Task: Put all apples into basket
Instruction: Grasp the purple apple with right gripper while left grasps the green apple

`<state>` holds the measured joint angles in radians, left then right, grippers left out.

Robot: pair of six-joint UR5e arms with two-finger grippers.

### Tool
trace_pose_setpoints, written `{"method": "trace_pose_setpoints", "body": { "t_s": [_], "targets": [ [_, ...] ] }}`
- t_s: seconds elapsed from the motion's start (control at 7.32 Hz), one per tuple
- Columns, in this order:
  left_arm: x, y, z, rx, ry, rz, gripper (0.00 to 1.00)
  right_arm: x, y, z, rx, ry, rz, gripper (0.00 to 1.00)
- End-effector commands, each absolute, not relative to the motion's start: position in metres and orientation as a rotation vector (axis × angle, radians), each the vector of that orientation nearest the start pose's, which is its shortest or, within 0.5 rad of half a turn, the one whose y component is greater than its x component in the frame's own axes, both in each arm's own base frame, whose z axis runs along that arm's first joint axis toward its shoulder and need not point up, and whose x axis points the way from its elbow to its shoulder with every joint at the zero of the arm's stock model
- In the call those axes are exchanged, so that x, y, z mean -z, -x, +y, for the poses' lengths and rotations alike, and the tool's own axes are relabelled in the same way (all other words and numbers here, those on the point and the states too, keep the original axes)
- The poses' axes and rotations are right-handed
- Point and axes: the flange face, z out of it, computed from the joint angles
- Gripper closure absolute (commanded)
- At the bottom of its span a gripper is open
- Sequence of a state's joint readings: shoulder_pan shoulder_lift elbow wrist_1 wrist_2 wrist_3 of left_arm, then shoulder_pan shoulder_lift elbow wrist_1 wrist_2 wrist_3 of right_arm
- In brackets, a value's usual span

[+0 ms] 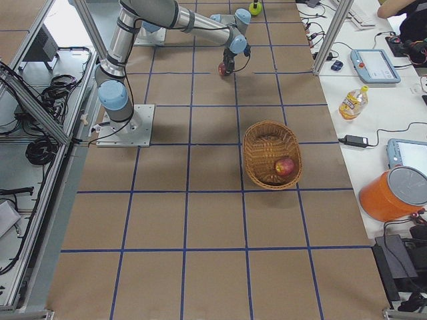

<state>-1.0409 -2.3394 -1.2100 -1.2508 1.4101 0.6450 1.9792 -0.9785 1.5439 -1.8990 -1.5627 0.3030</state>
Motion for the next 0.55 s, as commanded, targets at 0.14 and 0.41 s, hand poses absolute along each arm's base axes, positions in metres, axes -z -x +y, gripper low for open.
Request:
{"method": "trace_pose_setpoints", "body": {
  "t_s": [0.14, 0.41],
  "targets": [
    [-0.222, -0.240, -0.720, 0.039, -0.158, 3.310, 0.55, -0.225, -0.361, -0.554, -0.209, 0.199, 3.238, 1.00],
    [-0.273, -0.180, -0.718, -0.011, -0.086, 3.363, 0.60, -0.284, -0.288, -0.594, -0.131, 0.053, 3.225, 1.00]
  ]
}}
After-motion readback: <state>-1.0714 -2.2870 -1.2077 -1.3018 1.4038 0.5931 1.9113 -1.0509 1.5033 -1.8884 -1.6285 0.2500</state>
